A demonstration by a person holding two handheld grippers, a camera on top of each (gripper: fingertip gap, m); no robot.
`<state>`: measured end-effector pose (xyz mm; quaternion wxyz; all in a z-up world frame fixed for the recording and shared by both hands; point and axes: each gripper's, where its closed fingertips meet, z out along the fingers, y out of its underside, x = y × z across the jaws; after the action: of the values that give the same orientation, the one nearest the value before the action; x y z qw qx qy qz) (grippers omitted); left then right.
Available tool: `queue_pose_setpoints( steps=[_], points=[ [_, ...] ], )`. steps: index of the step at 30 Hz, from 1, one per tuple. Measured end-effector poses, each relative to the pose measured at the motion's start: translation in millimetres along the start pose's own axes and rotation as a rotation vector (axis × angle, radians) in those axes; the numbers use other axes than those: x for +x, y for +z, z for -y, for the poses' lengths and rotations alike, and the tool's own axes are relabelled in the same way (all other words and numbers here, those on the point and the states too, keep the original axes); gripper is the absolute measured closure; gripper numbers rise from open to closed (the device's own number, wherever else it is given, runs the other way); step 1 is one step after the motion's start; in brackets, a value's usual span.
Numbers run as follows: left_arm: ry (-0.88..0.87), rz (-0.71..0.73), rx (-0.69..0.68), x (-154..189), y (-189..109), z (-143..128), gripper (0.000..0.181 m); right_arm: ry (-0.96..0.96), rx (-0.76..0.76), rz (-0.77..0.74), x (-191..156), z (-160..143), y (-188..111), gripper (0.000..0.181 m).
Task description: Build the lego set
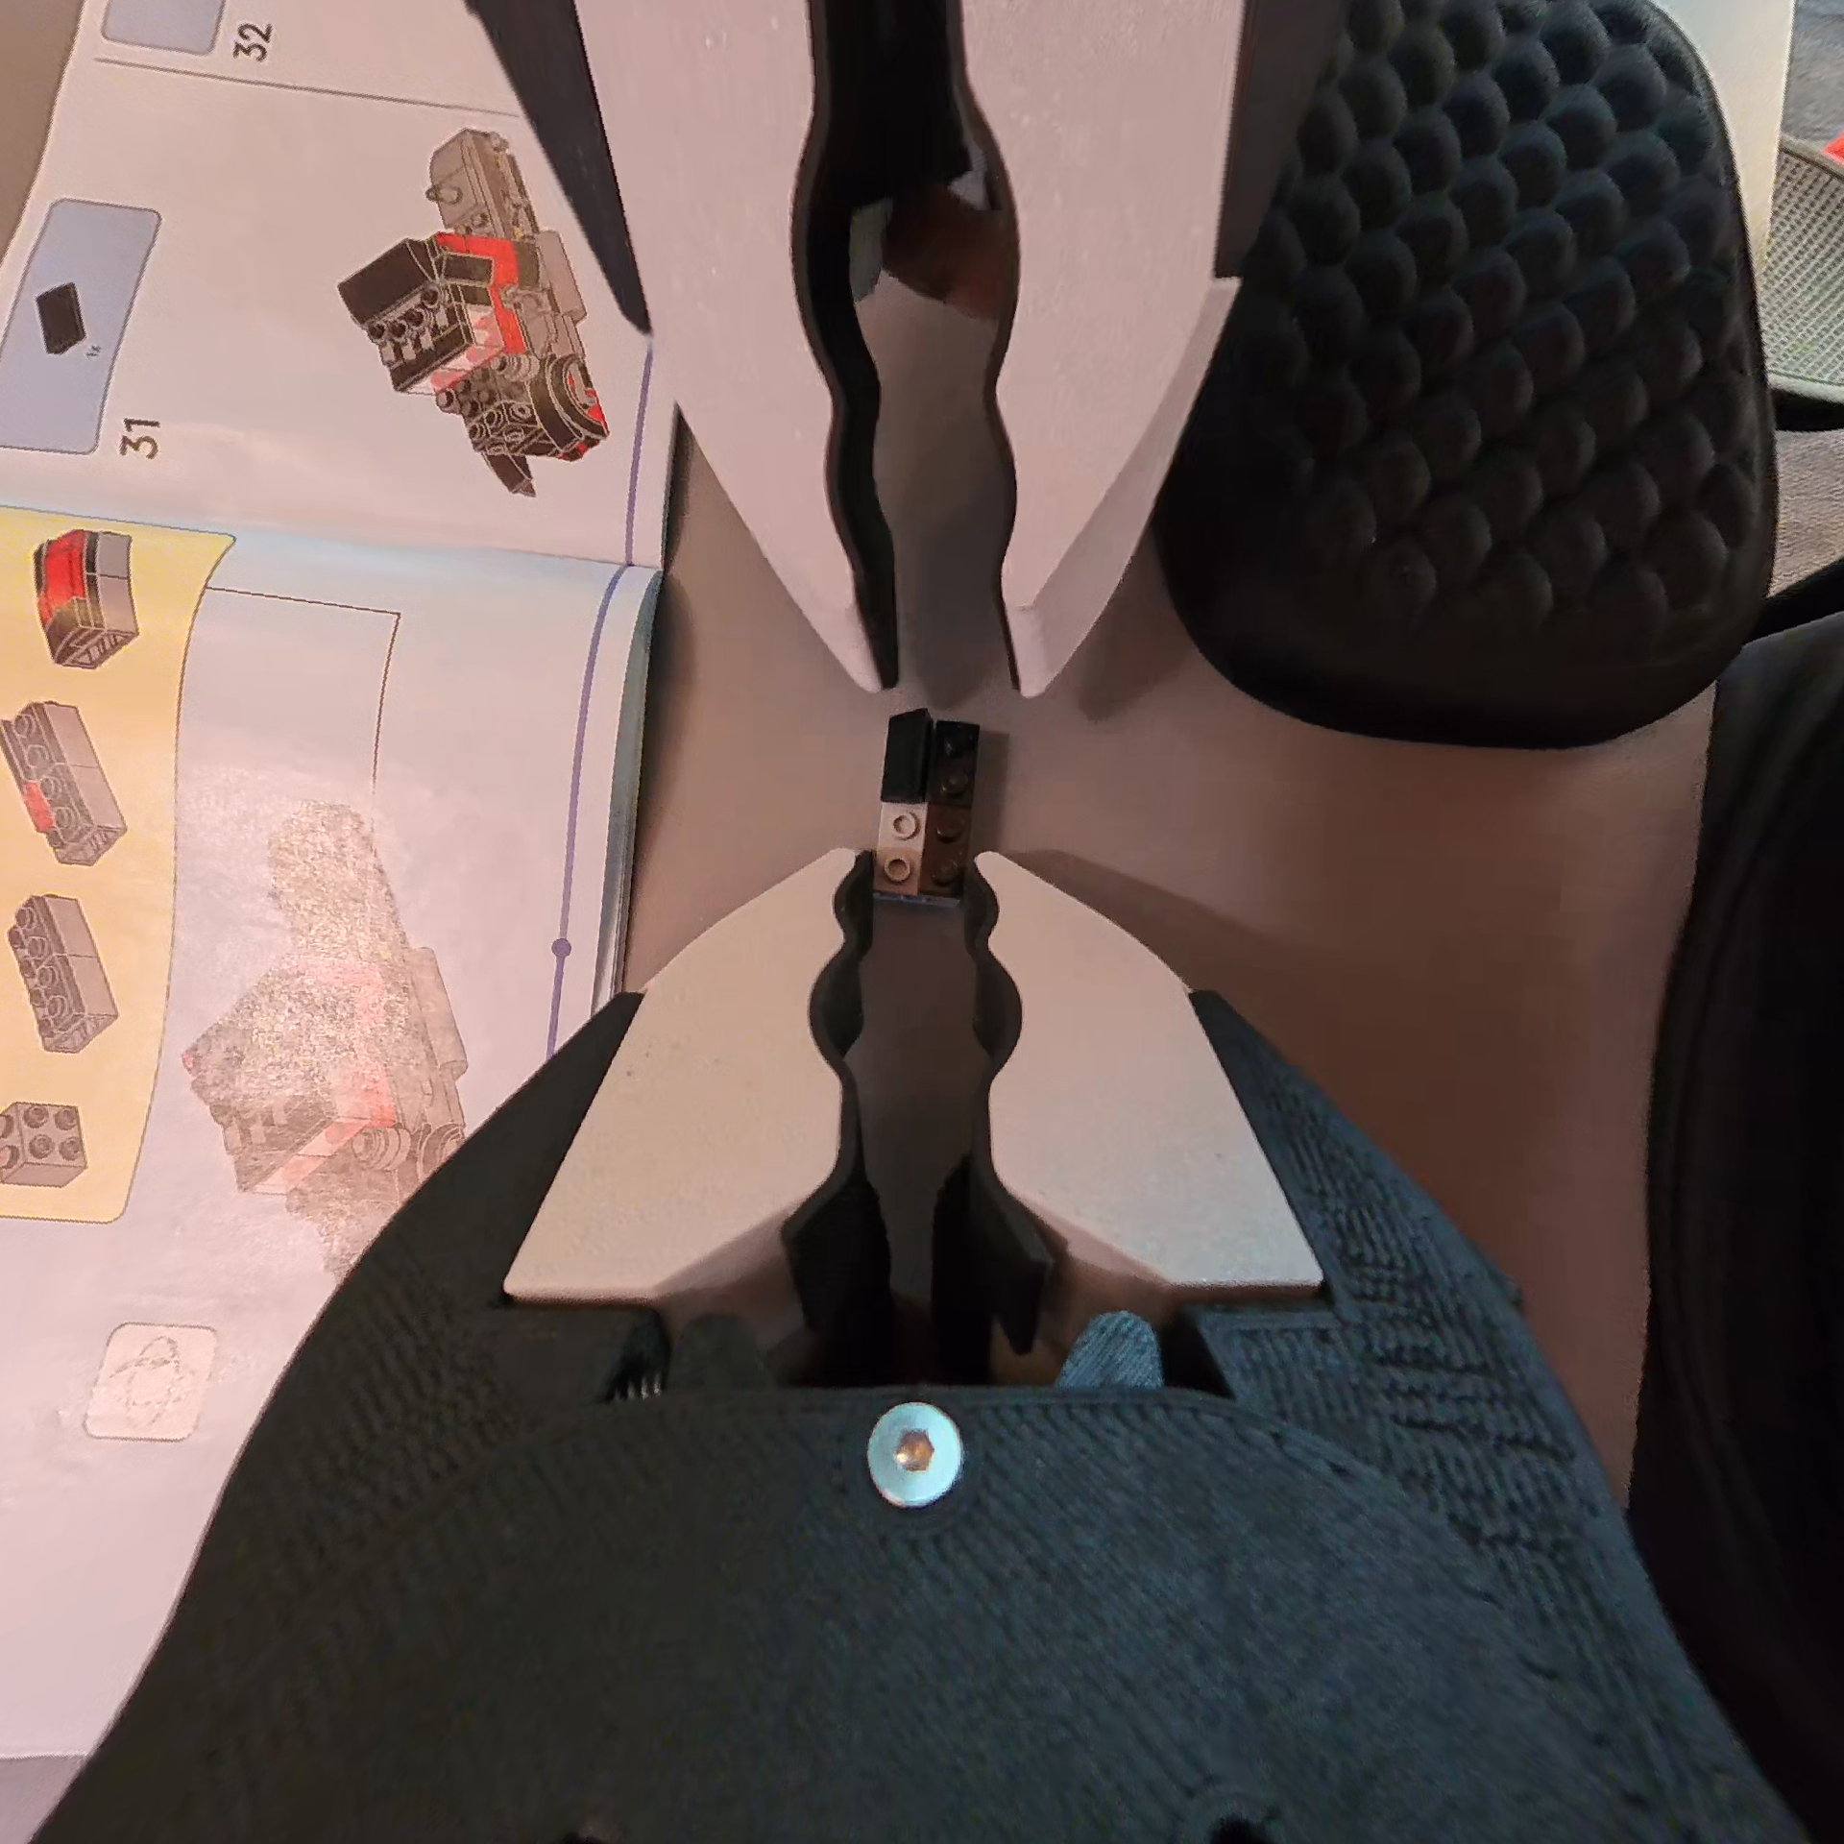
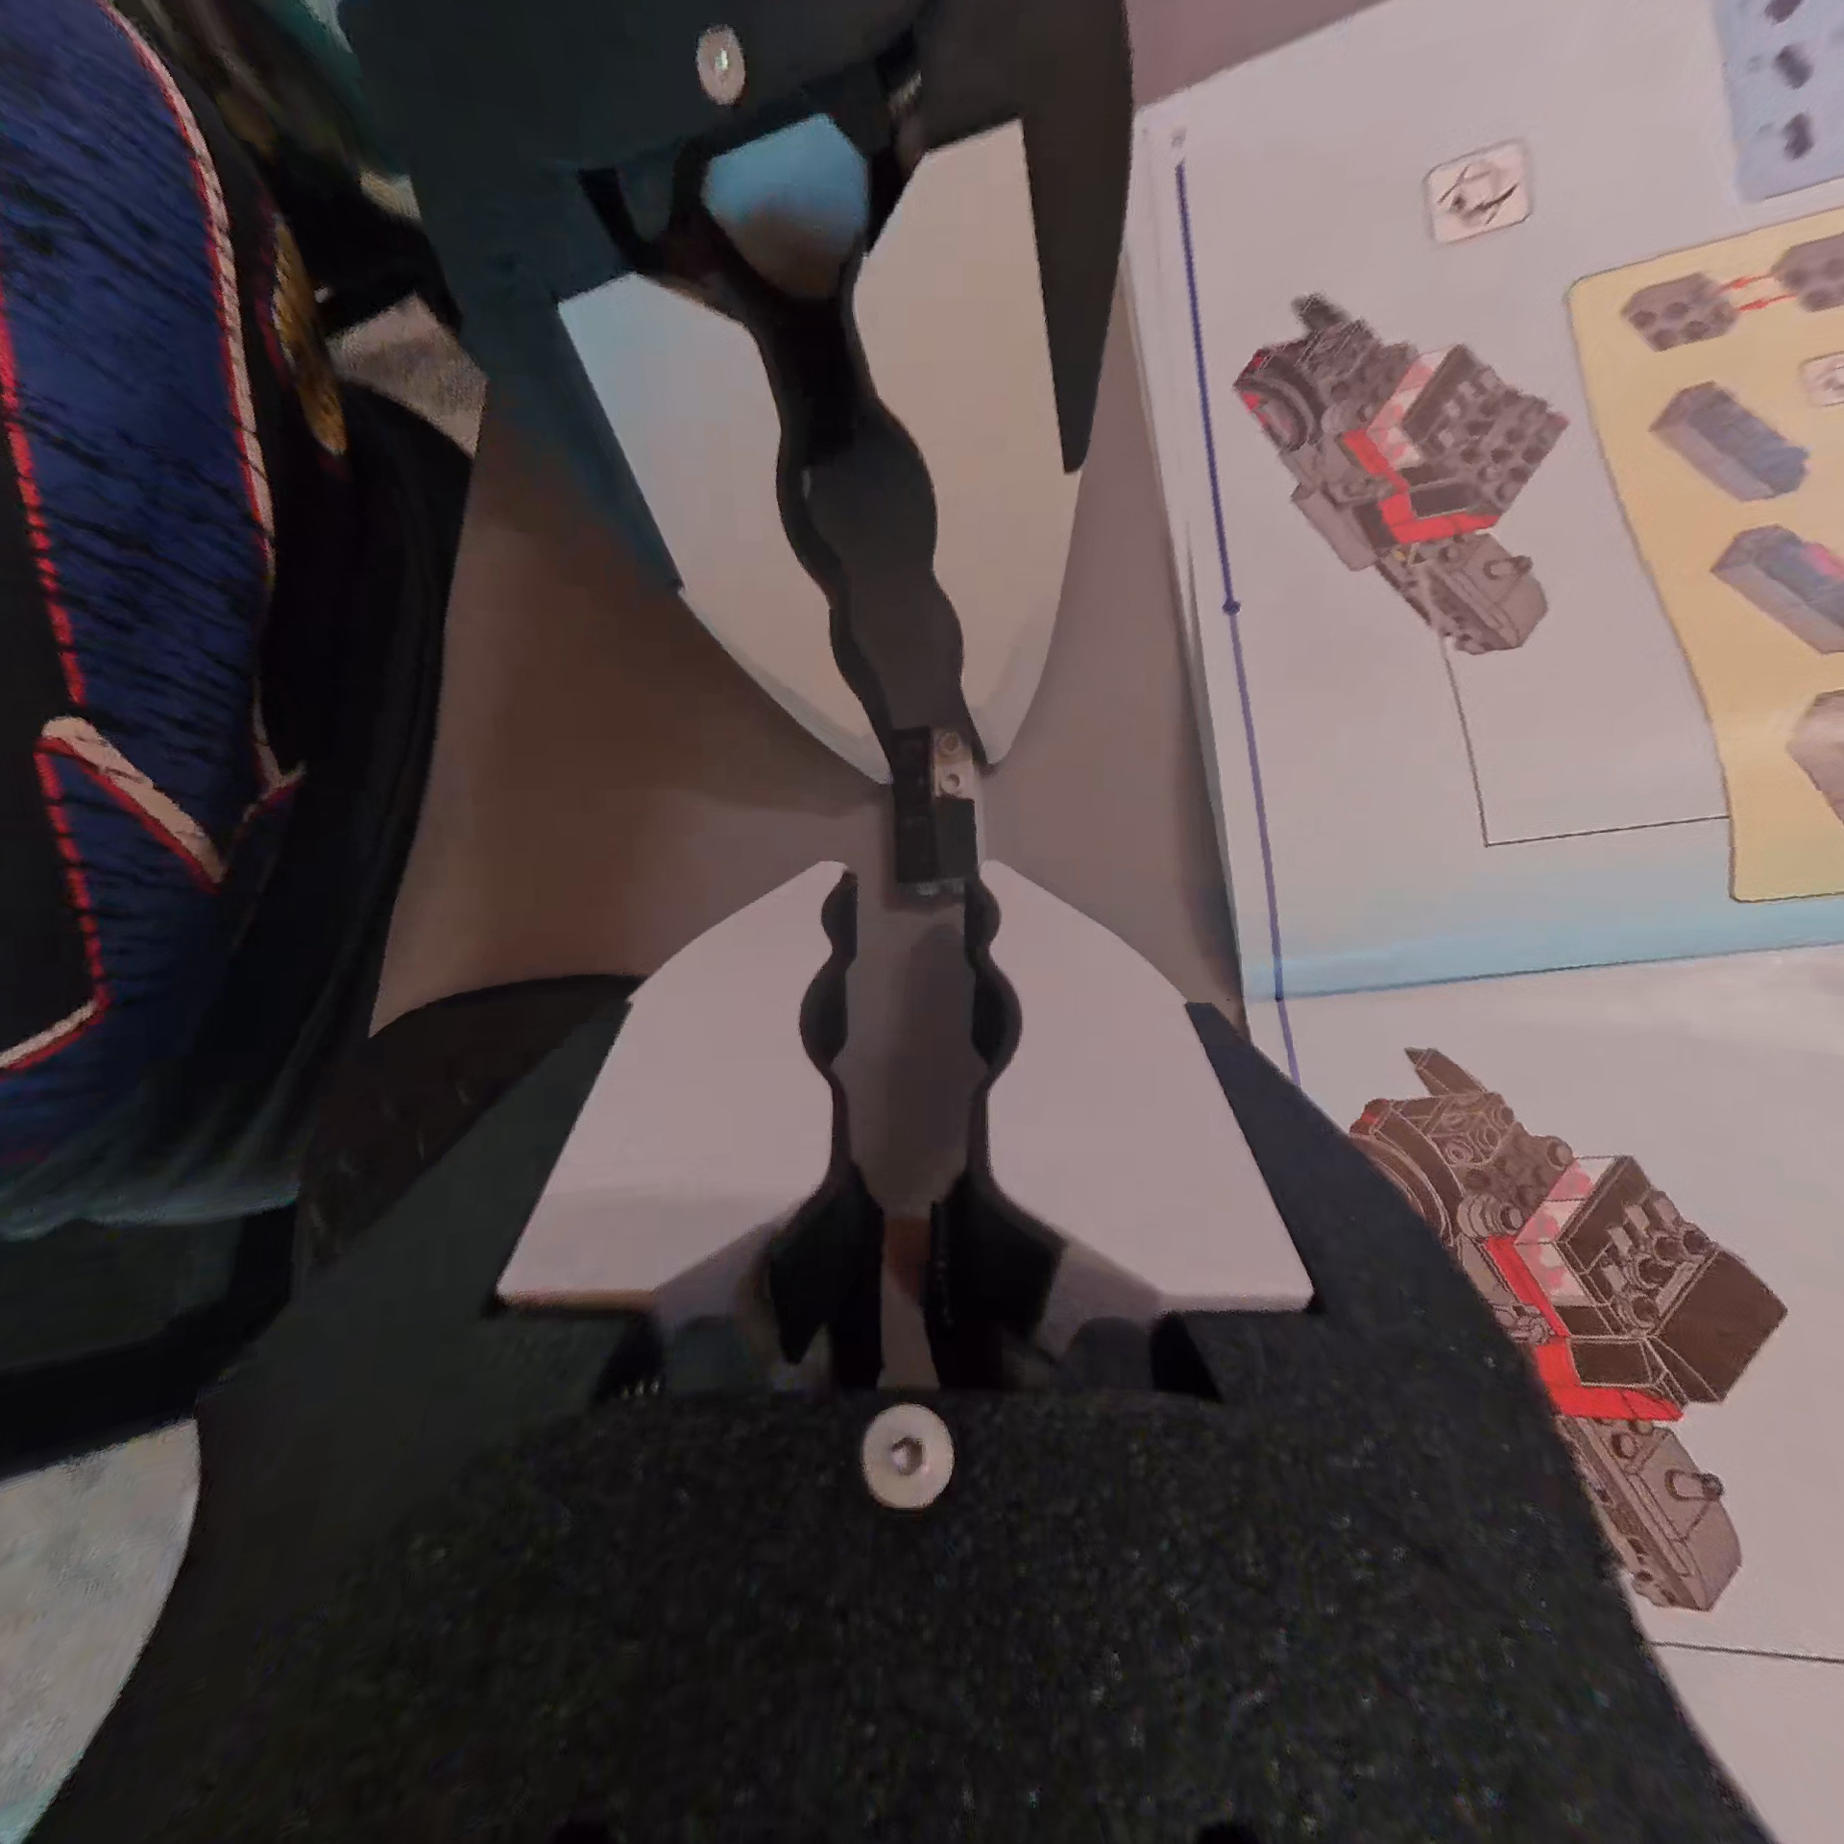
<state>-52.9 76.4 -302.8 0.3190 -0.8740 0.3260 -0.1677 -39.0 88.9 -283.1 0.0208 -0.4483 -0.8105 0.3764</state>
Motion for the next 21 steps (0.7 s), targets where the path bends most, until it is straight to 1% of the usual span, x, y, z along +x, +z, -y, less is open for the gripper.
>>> queue_pose_setpoints(
  steps=[3, 8, 10, 13, 16, 21],
  points=[
    [0.002, 0.002, -0.001, 0.0, 0.0, 0.0, 0.164, -0.046, 0.111, -0.051, -0.7, 6.8, 3.9, 0.155],
    [0.009, 0.009, -0.003, -0.2, 0.0, -0.1, 0.164, -0.146, 0.158, -0.147, 1.8, 2.0, 10.6, 0.151],
    [0.017, 0.017, -0.003, -0.3, 0.0, -0.2, 0.164, -0.150, 0.199, -0.142, 0.3, 4.2, 9.3, 0.154],
    [0.037, 0.036, -0.005, -0.6, 0.3, -0.4, 0.164, -0.111, 0.258, -0.128, 1.7, 6.3, 4.1, 0.164],
    [0.041, 0.041, -0.004, -0.7, 0.2, -0.3, 0.164, -0.093, 0.259, -0.139, 6.1, 4.3, 1.7, 0.173],
    [0.034, 0.034, -0.004, -0.7, 0.1, -0.3, 0.164, -0.093, 0.196, -0.139, 7.7, -0.3, 7.0, 0.169]
  ],
)
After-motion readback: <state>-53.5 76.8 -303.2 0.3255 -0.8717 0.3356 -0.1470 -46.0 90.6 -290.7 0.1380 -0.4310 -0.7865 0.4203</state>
